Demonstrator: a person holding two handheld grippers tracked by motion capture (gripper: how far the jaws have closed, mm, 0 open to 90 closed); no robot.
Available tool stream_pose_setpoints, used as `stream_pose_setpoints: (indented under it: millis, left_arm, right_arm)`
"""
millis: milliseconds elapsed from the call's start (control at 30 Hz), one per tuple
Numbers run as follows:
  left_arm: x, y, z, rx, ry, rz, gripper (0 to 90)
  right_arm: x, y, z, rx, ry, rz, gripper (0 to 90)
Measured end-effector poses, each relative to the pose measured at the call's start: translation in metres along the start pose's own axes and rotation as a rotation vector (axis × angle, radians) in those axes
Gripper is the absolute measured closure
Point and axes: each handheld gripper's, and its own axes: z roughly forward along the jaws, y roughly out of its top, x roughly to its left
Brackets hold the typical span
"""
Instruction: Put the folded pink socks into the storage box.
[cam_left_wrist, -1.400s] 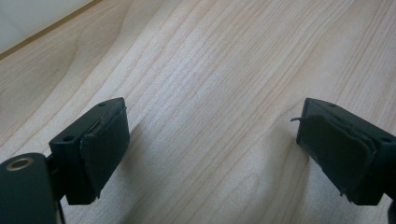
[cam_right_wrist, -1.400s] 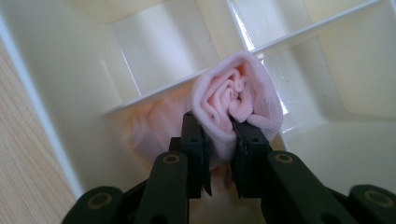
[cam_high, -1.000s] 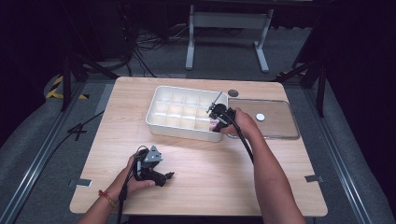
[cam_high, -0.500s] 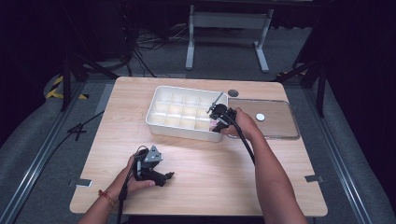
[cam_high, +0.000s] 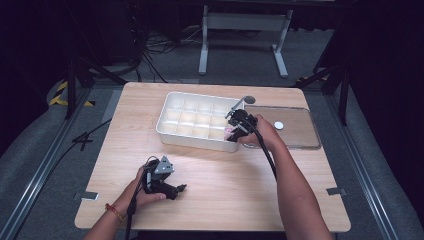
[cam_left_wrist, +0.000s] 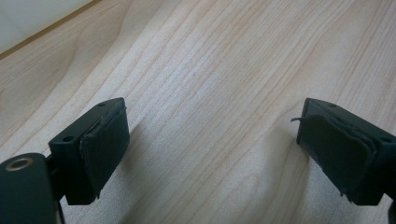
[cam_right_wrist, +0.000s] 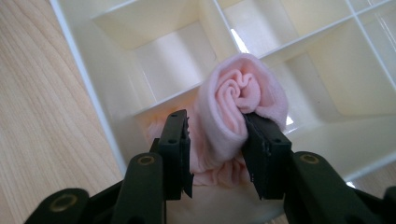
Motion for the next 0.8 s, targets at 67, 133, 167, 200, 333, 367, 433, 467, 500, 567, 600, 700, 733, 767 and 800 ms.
stream_pose_setpoints:
  millis: [67,133,167,200,333,367,433,467,500,567,600,700,733,767,800]
  left_arm:
    - [0.000,0.000,0.000,0.002,0.000,0.002,9.6]
    - [0.000,0.000,0.000,0.002,-0.001,0.000,9.6]
    - [0.000,0.000,0.000,0.002,-0.001,0.000,9.7]
    - [0.000,0.000,0.000,0.002,-0.001,0.000,9.7]
    - [0.000,0.000,0.000,0.002,-0.001,0.000,9.6]
    - [0.000,0.000,0.000,0.003,-0.001,0.001,9.6]
    - [0.000,0.000,0.000,0.002,-0.001,0.001,9.6]
    - [0.000,0.000,0.000,0.000,0.000,0.000,9.6]
    - [0.000,0.000,0.000,0.000,0.000,0.000,9.6]
    - [0.000,0.000,0.000,0.000,-0.002,-0.001,9.7]
    - [0.000,0.000,0.000,0.000,0.000,0.000,9.6]
    - [0.000,0.000,0.000,0.000,0.000,0.000,9.6]
    - [0.000,0.000,0.000,0.000,0.000,0.000,9.6]
    - [0.000,0.000,0.000,0.001,-0.001,-0.001,9.6]
    - [0.000,0.000,0.000,0.001,-0.001,-0.001,9.6]
  right_arm:
    - [-0.001,-0.002,-0.003,-0.022,0.010,0.007,62.8]
    - [-0.001,-0.003,-0.007,-0.035,0.004,0.011,62.1]
    - [-0.001,-0.003,-0.007,-0.035,0.004,0.011,62.1]
    - [0.000,-0.003,-0.009,-0.039,-0.006,0.009,61.8]
    - [0.001,-0.003,-0.014,-0.060,-0.015,0.006,61.4]
    - [0.001,-0.003,-0.015,-0.064,-0.021,0.004,61.2]
    - [0.002,-0.004,-0.017,-0.074,-0.022,-0.001,60.9]
    - [0.003,-0.004,-0.018,-0.078,-0.025,-0.002,60.9]
    - [0.003,-0.004,-0.019,-0.081,-0.030,-0.002,60.9]
    - [0.005,-0.004,-0.020,-0.087,-0.032,-0.009,62.0]
    - [0.005,-0.004,-0.021,-0.088,-0.039,-0.013,62.3]
    - [0.006,-0.005,-0.024,-0.101,-0.057,-0.007,62.6]
    - [0.007,-0.006,-0.025,-0.106,-0.061,-0.006,62.6]
    - [0.007,-0.006,-0.026,-0.111,-0.062,-0.009,62.5]
    - [0.007,-0.007,-0.028,-0.120,-0.065,-0.004,62.6]
